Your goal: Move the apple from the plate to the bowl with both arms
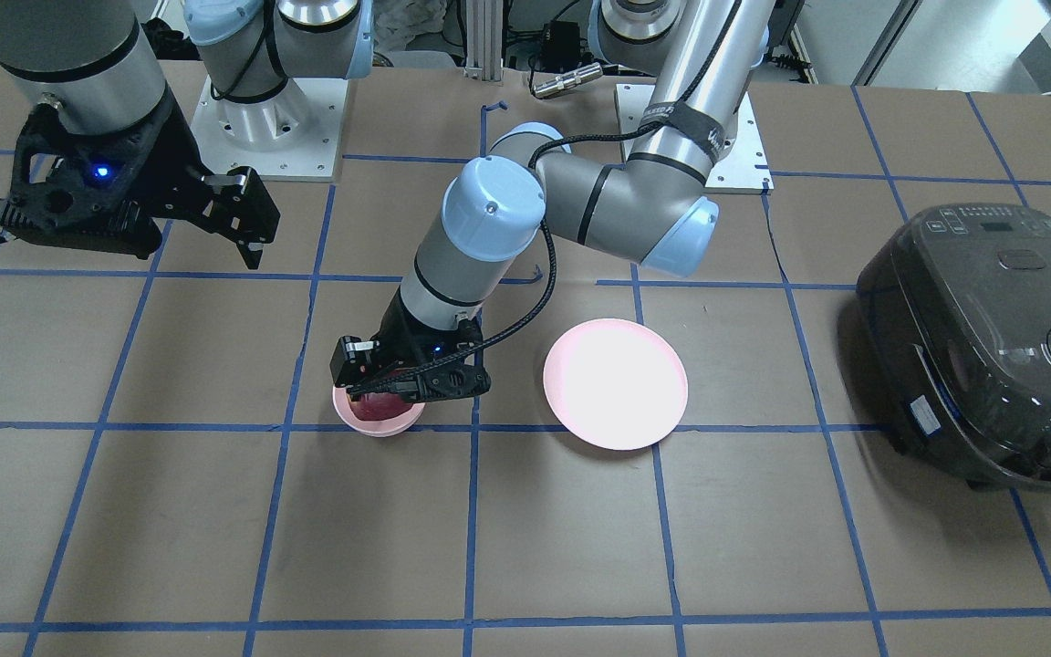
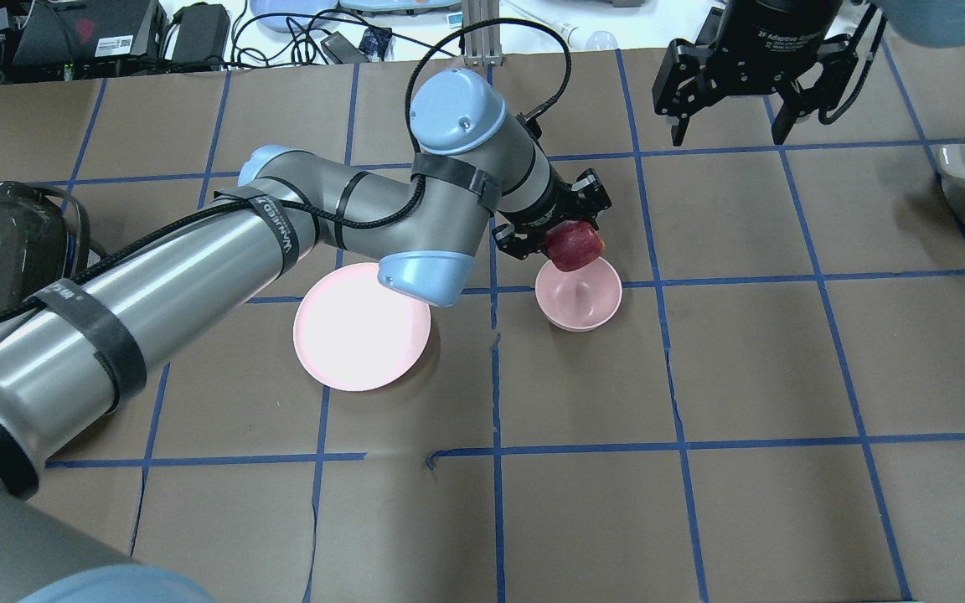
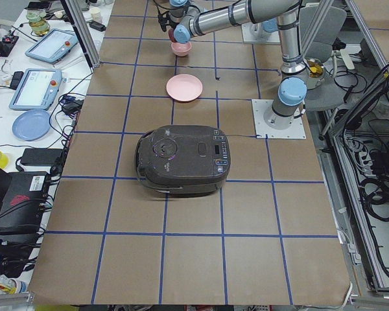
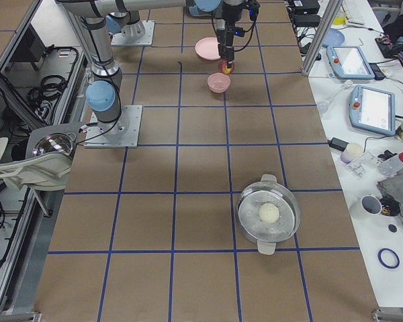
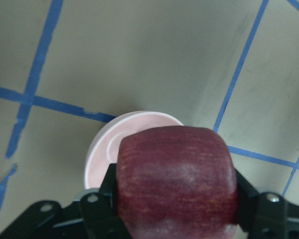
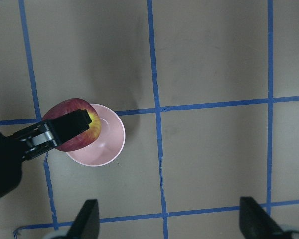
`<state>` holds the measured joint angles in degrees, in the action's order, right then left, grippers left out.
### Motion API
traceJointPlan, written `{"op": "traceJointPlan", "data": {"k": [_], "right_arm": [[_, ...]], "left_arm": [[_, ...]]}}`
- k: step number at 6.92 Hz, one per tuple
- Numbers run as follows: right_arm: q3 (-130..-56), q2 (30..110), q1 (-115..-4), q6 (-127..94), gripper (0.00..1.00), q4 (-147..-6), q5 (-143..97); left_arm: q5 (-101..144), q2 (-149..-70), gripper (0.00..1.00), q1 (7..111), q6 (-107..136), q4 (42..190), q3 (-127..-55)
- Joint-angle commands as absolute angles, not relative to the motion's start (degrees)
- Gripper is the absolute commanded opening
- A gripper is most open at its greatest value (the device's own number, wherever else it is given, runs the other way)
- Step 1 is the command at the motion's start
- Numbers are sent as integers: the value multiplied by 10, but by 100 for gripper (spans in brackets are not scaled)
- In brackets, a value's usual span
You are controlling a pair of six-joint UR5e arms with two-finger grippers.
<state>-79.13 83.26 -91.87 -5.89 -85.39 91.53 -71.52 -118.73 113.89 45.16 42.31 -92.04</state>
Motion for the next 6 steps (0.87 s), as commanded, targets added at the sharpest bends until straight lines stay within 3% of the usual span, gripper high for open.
{"op": "traceJointPlan", "data": {"k": [1,4,5,6], "right_arm": [[-793,833,-918,-59,100,-861,909],[-793,833,-919,-59,100,-860,910],[-793,833,-918,-59,100,-861,910],[-793,833,-919,-59,100,-860,910]], "left_arm": [[-728,-1215,0,1150,402,423,-908],[-732,-1202,3,1153,377,424,-950],[-735,-1208,18,1152,379,424,-953],[-735,-1213,47,1152,378,422,-951]]}}
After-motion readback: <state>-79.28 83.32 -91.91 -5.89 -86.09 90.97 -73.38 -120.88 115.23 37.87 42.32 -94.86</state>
